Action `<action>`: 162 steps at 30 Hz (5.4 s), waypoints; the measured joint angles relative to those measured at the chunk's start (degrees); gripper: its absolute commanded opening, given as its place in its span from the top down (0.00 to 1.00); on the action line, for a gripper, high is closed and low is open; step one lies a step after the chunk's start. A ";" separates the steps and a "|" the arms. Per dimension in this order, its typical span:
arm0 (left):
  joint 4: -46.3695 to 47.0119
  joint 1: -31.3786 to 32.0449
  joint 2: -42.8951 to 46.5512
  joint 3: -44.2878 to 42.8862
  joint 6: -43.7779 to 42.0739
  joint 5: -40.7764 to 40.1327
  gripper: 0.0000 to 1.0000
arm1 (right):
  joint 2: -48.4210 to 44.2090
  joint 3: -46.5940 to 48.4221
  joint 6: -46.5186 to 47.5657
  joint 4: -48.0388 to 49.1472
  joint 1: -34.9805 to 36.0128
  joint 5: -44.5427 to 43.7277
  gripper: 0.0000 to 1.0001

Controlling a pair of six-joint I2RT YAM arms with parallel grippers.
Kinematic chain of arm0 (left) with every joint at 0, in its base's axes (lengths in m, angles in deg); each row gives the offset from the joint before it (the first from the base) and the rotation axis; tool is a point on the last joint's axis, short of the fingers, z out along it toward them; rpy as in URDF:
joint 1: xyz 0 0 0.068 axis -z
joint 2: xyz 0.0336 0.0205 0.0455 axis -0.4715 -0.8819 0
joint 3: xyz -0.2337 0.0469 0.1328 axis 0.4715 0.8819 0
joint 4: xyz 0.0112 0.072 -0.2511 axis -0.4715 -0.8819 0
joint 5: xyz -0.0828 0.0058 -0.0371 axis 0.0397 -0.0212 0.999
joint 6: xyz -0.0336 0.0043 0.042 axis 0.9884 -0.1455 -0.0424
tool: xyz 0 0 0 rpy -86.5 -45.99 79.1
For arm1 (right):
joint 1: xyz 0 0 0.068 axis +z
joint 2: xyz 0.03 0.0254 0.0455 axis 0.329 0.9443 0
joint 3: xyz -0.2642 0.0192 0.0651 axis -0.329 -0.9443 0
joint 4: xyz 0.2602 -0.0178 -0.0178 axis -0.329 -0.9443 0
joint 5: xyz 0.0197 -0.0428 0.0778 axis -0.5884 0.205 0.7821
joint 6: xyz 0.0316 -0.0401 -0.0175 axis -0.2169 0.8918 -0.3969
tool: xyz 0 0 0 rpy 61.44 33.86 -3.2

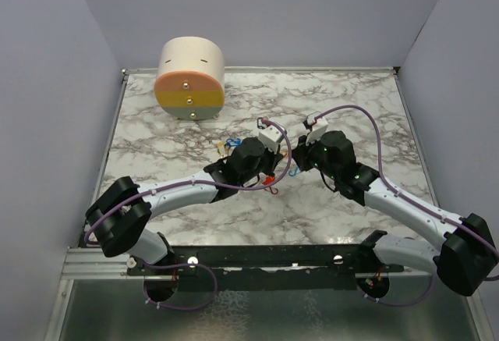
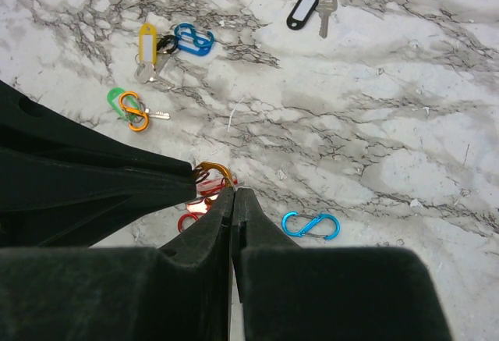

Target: Put the keys on the keyring

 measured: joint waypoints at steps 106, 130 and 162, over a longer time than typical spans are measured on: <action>-1.16 -1.99 28.46 22.47 12.87 -20.87 0.01 | 24.00 8.90 -2.29 8.37 2.45 6.29 0.99; -0.79 -1.99 29.62 24.15 13.86 -22.34 0.01 | 34.40 19.65 -4.09 14.71 5.11 9.35 0.47; 2.34 -1.99 17.92 22.67 16.06 -17.81 0.03 | 14.16 4.70 -7.32 -2.25 5.11 -8.44 0.38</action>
